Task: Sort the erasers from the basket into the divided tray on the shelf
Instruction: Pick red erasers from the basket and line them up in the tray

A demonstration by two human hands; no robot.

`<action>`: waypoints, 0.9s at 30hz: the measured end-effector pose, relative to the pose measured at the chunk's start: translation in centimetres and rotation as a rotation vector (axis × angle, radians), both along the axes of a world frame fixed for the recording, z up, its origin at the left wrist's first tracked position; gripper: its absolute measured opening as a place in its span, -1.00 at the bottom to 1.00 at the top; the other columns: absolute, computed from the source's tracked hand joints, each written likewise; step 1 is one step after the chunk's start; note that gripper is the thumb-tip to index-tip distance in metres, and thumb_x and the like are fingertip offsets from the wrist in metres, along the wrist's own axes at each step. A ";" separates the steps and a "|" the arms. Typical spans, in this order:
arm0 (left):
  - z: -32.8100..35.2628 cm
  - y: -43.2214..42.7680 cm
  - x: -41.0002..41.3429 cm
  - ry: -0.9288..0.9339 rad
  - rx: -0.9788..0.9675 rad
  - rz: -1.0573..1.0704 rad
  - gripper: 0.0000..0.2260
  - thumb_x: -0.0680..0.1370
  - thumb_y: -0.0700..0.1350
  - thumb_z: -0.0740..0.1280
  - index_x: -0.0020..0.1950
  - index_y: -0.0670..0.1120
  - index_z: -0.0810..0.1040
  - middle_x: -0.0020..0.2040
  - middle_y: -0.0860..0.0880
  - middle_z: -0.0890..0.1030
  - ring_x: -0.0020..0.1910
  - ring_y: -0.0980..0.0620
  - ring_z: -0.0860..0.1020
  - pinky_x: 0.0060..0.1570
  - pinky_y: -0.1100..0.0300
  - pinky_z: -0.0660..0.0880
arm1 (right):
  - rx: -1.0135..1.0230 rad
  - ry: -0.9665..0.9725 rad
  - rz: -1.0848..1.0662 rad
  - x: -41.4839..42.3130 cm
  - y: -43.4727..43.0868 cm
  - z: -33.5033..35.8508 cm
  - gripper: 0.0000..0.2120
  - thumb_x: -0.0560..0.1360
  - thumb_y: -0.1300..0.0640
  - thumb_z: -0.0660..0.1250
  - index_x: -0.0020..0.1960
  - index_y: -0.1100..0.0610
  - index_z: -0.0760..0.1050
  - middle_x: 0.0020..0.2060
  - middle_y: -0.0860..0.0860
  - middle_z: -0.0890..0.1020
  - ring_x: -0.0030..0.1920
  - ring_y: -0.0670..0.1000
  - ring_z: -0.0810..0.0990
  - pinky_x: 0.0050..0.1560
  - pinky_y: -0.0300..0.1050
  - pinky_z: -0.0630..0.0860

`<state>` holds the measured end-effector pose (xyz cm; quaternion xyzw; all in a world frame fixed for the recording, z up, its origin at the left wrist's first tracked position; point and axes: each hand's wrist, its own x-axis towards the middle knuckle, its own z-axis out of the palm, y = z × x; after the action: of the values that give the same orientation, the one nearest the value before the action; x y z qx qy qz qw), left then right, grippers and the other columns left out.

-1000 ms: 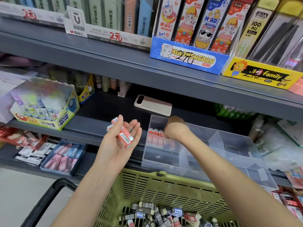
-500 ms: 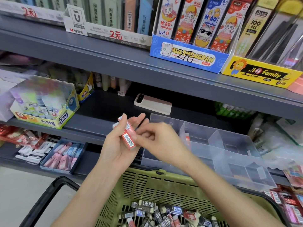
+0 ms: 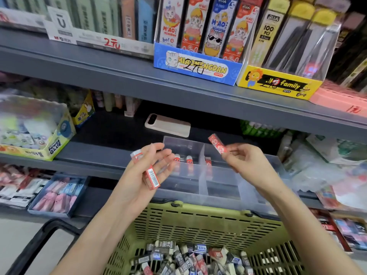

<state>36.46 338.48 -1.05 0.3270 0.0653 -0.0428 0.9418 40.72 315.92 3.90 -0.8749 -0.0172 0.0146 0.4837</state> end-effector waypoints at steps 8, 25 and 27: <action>-0.2 -0.5 0.0 0.027 0.038 0.001 -0.79 0.40 0.00 0.38 -0.15 -0.12 0.69 -0.14 -0.14 0.64 -0.08 -0.06 0.65 -0.02 0.06 0.60 | -0.026 0.021 -0.154 3.6 -3.6 -0.4 -0.84 0.36 0.25 0.45 -0.36 0.19 0.53 -0.52 0.00 0.50 -0.52 -0.10 0.46 -0.58 -0.43 0.26; 0.2 -0.5 0.0 0.061 0.186 0.014 -0.78 0.31 0.09 0.41 -0.30 -0.05 0.56 -0.44 0.04 0.33 -0.49 0.16 0.33 -0.58 0.38 0.28 | -0.653 0.223 0.113 5.9 -0.7 -3.3 -0.76 0.52 0.17 0.24 0.03 0.28 0.62 0.02 0.18 0.65 0.05 0.16 0.59 -0.02 -0.12 0.50; 0.5 -0.5 -0.2 0.092 0.142 0.016 -0.77 0.37 0.07 0.40 -0.31 -0.08 0.54 -0.42 0.01 0.37 -0.45 0.13 0.36 -0.53 0.35 0.33 | -0.616 0.224 0.143 5.5 -1.0 -3.0 -0.76 0.53 0.22 0.21 0.06 0.26 0.61 0.05 0.15 0.64 0.08 0.15 0.58 0.03 -0.11 0.49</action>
<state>36.25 337.96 -0.54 0.3901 0.1142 -0.0454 0.9125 46.25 314.96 0.91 -0.9696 -0.0203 0.1490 0.1930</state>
